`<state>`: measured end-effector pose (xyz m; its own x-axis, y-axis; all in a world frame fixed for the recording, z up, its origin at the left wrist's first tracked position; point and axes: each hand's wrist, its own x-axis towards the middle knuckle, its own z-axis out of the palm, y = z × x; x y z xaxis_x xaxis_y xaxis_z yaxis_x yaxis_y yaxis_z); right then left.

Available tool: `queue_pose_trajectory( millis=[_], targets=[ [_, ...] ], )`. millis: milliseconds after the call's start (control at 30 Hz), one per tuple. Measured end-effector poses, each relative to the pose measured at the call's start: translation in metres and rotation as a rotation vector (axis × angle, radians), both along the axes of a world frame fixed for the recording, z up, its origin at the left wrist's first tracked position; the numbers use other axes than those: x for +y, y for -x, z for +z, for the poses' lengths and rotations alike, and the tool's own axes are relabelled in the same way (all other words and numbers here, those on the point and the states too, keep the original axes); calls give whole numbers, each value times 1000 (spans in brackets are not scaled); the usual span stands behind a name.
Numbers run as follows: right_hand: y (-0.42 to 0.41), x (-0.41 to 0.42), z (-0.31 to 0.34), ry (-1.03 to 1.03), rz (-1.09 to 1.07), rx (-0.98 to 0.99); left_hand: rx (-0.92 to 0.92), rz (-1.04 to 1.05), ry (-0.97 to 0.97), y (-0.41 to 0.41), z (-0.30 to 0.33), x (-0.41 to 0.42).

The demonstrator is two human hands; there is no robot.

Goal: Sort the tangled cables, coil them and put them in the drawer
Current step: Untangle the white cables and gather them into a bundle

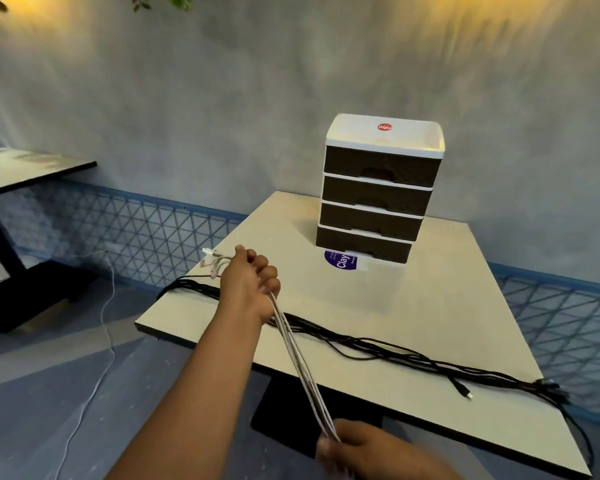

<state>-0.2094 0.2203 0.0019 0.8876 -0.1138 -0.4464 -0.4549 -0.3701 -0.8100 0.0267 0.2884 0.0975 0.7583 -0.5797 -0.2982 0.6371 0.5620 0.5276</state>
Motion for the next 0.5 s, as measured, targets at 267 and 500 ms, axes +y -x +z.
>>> queue_pose_trajectory(
  millis=[267,500],
  targets=[
    [-23,-34,17,134,-217,-276,-558,-226,-261,87,36,5],
    [-34,-41,156,65,-493,-648,-813,-429,-436,117,41,0]
  ],
)
